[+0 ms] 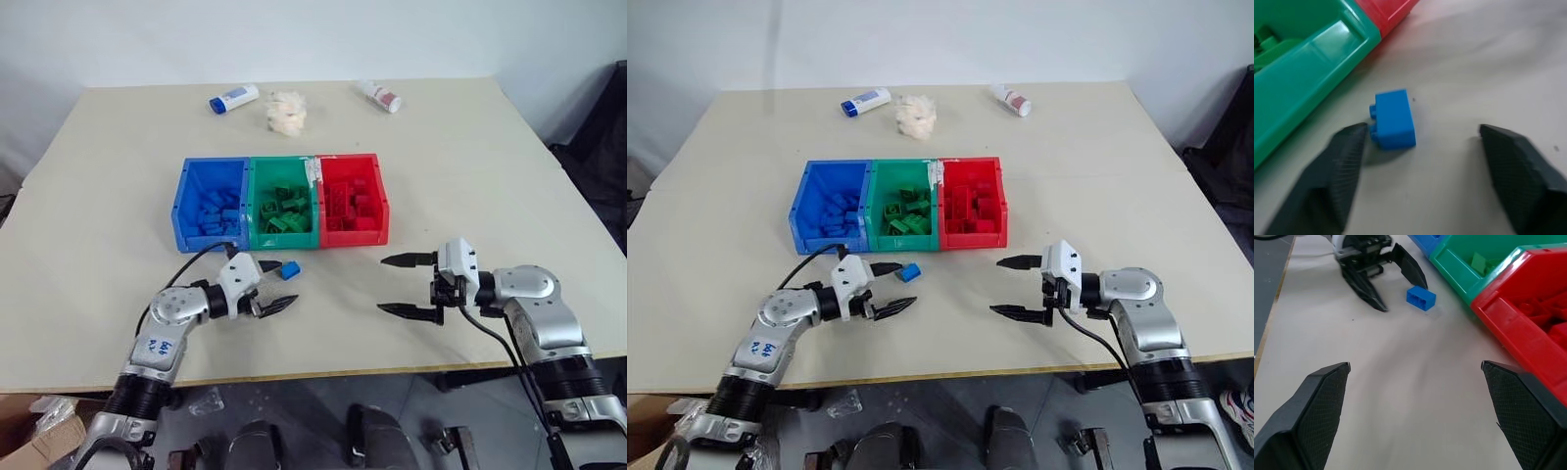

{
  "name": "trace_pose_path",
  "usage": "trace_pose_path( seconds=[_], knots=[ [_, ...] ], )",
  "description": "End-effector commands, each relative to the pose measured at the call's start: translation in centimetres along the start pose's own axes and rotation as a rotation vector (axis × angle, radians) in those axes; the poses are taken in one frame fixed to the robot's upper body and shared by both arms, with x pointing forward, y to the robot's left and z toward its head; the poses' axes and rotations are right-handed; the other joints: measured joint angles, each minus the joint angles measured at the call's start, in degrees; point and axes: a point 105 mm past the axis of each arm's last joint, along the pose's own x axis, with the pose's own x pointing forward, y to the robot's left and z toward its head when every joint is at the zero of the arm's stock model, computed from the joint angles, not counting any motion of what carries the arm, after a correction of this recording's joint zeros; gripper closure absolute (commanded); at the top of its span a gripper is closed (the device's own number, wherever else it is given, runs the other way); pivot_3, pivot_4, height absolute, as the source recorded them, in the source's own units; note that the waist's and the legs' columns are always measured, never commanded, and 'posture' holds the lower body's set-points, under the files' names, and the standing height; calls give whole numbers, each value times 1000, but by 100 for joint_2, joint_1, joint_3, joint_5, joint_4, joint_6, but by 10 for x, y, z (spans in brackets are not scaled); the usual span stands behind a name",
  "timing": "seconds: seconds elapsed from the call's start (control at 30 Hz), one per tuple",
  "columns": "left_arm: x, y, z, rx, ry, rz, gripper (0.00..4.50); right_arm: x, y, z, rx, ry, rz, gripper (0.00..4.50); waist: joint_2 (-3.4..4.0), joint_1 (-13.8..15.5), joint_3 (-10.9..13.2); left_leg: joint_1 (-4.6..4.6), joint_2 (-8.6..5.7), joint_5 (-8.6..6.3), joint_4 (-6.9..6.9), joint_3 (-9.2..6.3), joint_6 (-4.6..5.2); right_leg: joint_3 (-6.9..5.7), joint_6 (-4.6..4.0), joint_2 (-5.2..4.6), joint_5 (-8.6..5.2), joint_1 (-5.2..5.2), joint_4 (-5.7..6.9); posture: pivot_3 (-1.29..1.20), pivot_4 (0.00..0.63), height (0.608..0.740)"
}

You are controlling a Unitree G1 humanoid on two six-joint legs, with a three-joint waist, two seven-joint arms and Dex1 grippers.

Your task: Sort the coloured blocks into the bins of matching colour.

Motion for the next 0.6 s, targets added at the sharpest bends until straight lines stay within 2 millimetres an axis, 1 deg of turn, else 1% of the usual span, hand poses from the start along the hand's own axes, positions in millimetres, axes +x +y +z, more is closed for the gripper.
trace_pose_path(
  seconds=[0.03, 0.07, 0.2, 0.3, 0.37, 0.43, 0.5, 0.6],
  knots=[
    [4, 3, -8, -4, 43, 20, 2131, -8, -2, 12, -39, -25, -27, 0, 0, 12, 0, 1, 0, 0, 0, 0, 0, 0, 0, 0, 0, 1, 1, 0, 150, 740],
    [5, 2, -6, -2, 33, 13, 2466, -8, -2, 12, -39, -26, -28, 0, 0, 10, 0, 1, 0, 0, 1, -1, 0, 0, 0, 0, 0, 1, 1, 0, 150, 740],
    [4, 1, -2, 2, 8, 1, 3560, -10, -1, 12, -31, -32, -37, 0, 0, 8, 0, 0, 0, 0, 1, -1, 0, -1, 0, 0, 0, 0, 3, 0, 150, 740],
    [-2, -2, 13, 31, -54, -43, 3588, -12, -2, 11, -1, -58, -56, 0, 0, 4, 0, -1, 1, 0, 1, -1, 0, -2, 0, 0, 0, -2, 3, 0, 150, 740],
    [-12, 1, 26, 30, -98, -38, 3588, -13, -4, 11, 12, -70, -65, 0, 0, -7, 0, -3, 1, 0, 0, -1, 1, -2, 0, 0, 0, -4, 2, 0, 150, 740],
    [-21, 5, 34, 26, -121, -26, 3588, -13, -5, 11, 18, -76, -71, 0, -1, -2, 1, -7, 2, -1, -2, -1, 2, -3, 0, 0, 0, -10, 3, 0, 150, 740],
    [-33, 13, 40, 10, -125, 8, 3588, -12, -6, 12, 20, -86, -75, 0, -1, 1, 1, -9, 2, -1, -2, -1, 2, -4, 0, 0, 0, -11, 2, 0, 150, 740],
    [-57, 33, 49, -11, -106, 90, 3588, -12, -7, 13, 20, -84, -75, 0, -1, 0, 1, -8, 3, -1, -2, -1, 3, -3, 0, 0, 0, -9, 2, 0, 150, 740]
  ],
)
